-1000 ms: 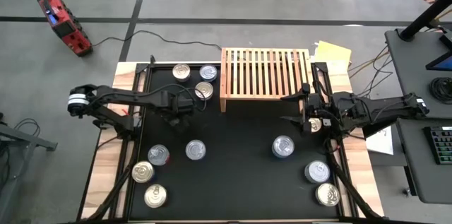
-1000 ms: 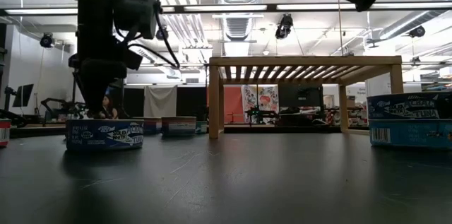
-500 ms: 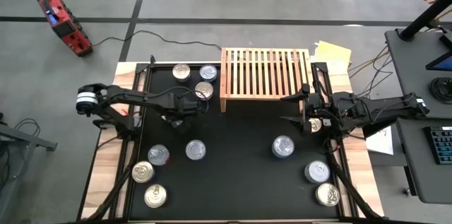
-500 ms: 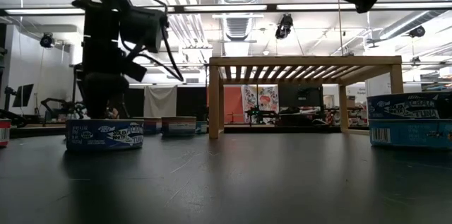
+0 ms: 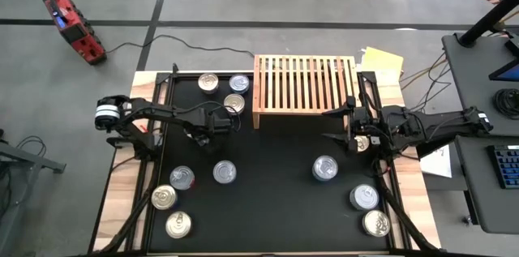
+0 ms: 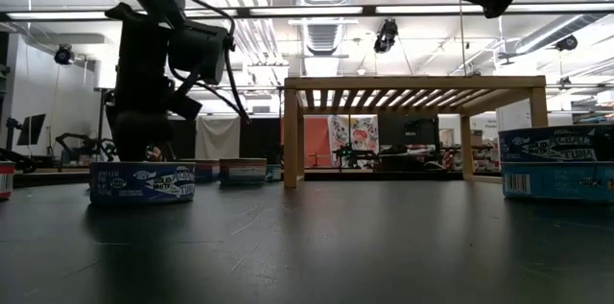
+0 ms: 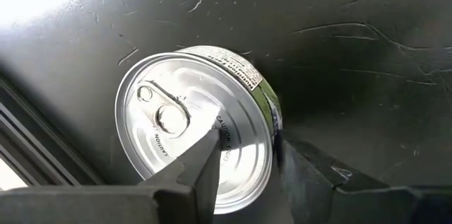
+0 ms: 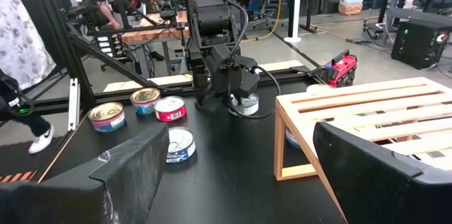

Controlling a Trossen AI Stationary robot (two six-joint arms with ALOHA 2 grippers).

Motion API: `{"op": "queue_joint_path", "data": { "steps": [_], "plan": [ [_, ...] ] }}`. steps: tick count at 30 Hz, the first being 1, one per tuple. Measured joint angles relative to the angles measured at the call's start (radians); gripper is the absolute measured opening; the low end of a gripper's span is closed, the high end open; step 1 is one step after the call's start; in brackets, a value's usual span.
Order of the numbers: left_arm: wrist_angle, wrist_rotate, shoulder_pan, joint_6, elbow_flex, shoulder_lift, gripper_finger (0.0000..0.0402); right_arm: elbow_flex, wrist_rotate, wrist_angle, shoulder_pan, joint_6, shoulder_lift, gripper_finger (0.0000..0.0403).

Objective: Stack canned seafood by type on shelf
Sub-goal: Put the green tuna can on the shelf

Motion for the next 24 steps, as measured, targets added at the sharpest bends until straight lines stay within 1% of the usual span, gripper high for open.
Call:
{"op": "queue_joint_path", "data": {
  "steps": [19,24],
  "plan": [
    [0.009,0.018,-0.053,-0.026,-0.002,-0.003,0.0006,0.0,0.0,-0.02,0.0,0.007,0.0,0.0343],
    [0.009,0.017,-0.066,-0.032,-0.003,-0.004,0.0001,0.0,0.0,-0.02,0.0,0.007,0.0,0.0343]
  ]
}}
